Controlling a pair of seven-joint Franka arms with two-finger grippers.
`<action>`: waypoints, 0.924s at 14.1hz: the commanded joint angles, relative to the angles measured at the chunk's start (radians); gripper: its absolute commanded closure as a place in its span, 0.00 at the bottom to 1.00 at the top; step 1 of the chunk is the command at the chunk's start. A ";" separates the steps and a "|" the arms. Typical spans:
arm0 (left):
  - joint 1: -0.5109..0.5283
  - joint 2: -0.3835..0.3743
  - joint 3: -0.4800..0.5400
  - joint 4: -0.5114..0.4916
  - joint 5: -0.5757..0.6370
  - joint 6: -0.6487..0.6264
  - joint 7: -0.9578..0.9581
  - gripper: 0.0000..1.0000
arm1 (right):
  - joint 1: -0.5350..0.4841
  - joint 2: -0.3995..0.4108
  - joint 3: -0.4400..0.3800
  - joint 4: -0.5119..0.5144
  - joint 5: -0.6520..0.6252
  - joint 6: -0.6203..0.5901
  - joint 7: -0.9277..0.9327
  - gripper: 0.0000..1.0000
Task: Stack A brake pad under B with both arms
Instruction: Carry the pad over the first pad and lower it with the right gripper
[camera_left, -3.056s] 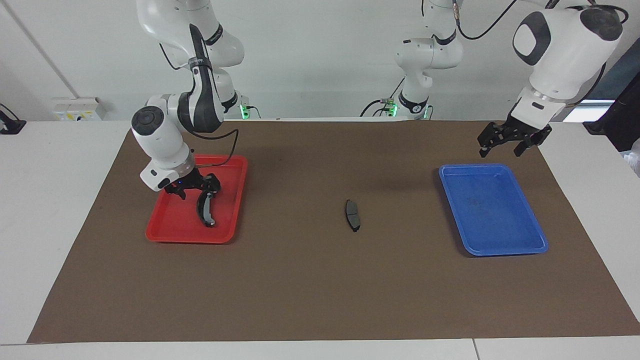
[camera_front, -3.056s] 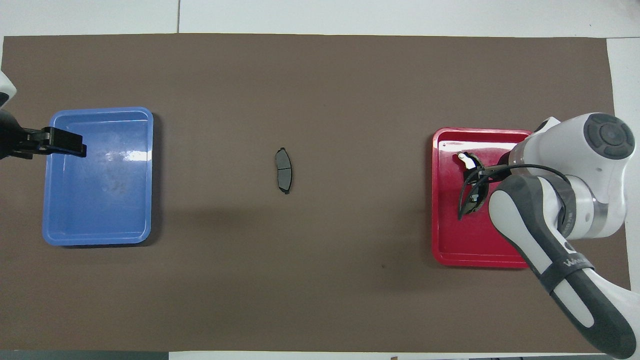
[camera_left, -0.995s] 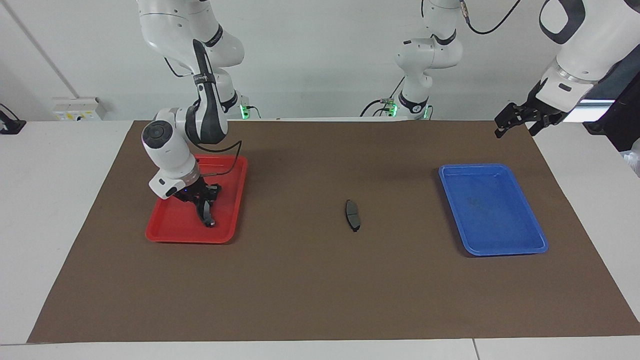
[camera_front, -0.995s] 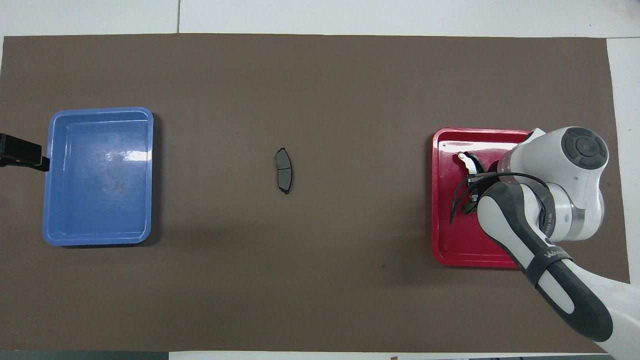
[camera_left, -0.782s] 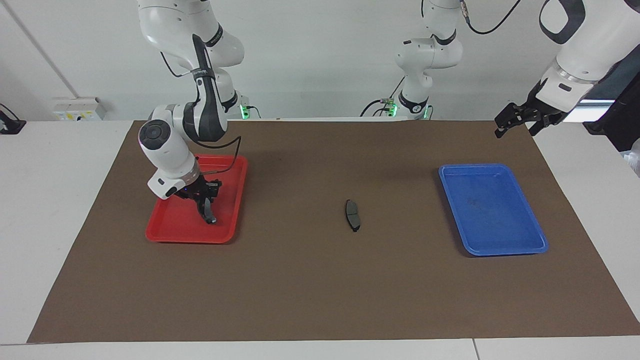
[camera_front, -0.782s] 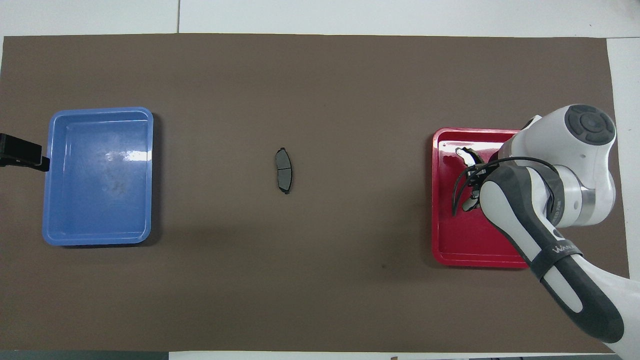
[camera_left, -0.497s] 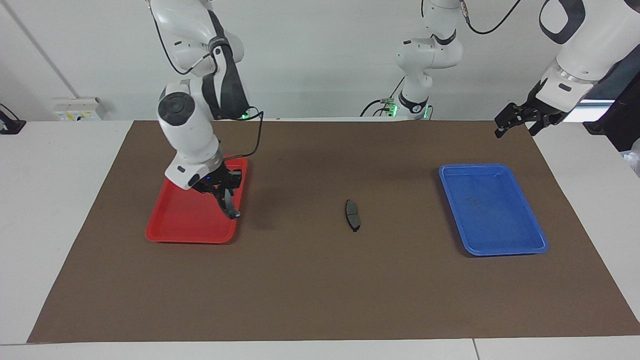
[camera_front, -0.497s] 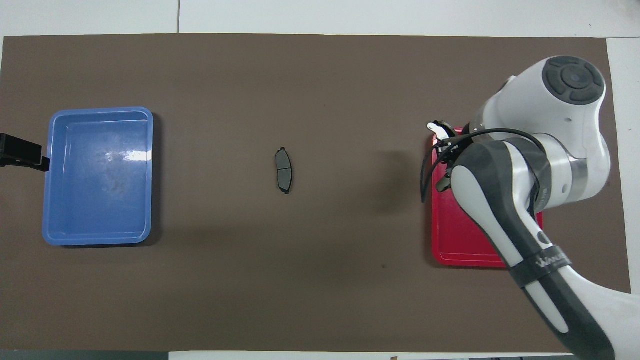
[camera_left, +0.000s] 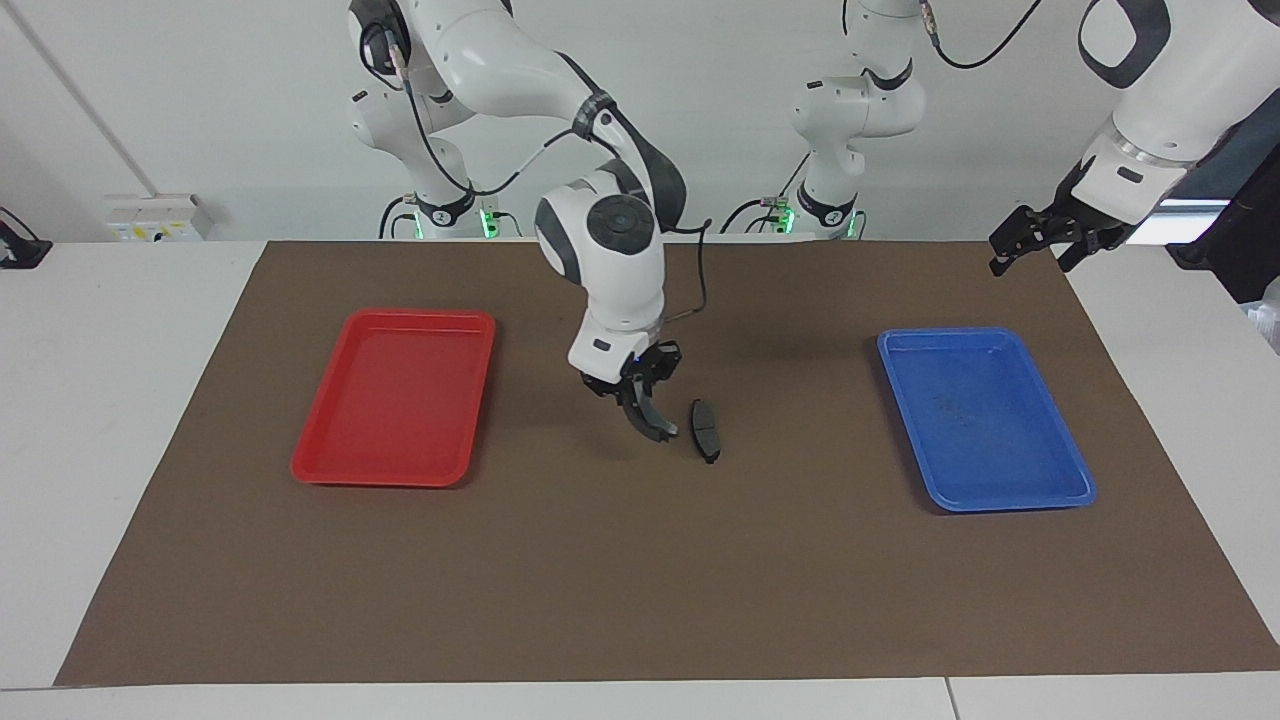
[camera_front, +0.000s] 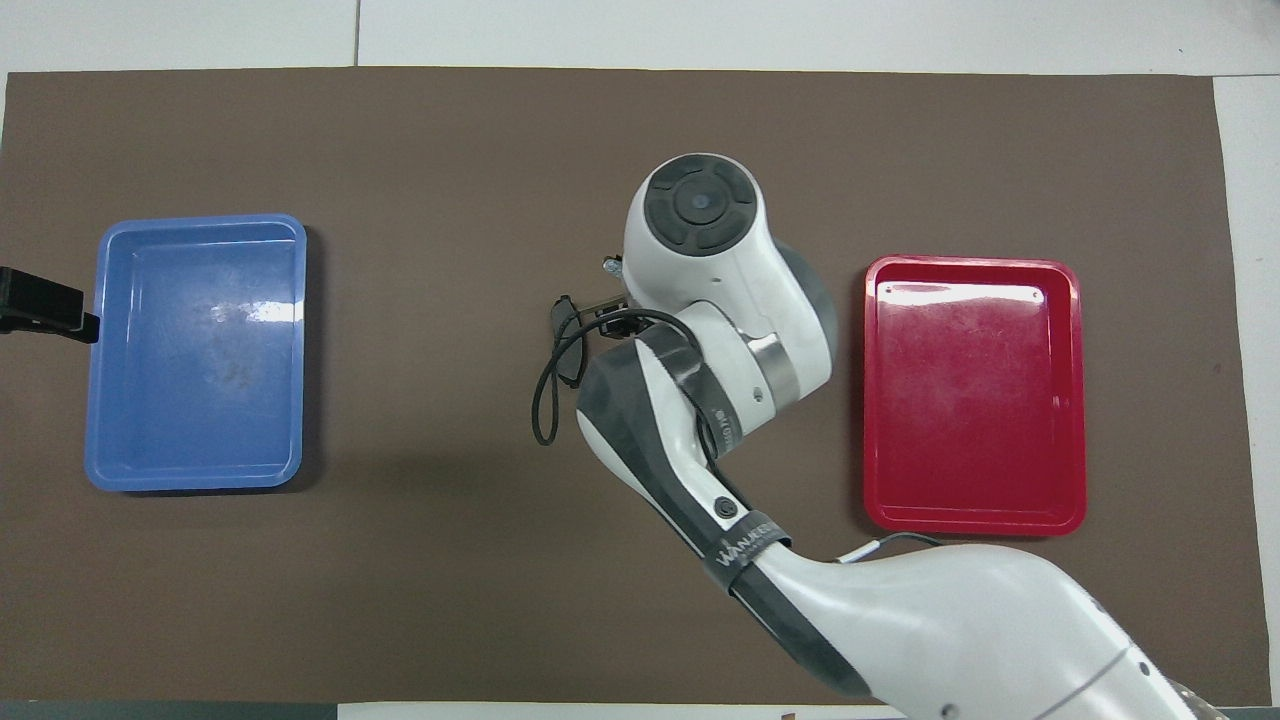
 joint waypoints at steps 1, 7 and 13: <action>0.010 -0.018 -0.009 -0.014 0.010 -0.004 0.008 0.00 | 0.012 0.090 -0.004 0.109 0.023 0.048 0.021 1.00; 0.011 -0.018 -0.009 -0.014 0.010 -0.004 0.008 0.00 | 0.049 0.135 0.023 0.100 0.026 0.151 0.056 1.00; 0.011 -0.018 -0.009 -0.014 0.010 -0.004 0.008 0.00 | 0.050 0.152 0.023 0.069 0.028 0.194 0.081 0.96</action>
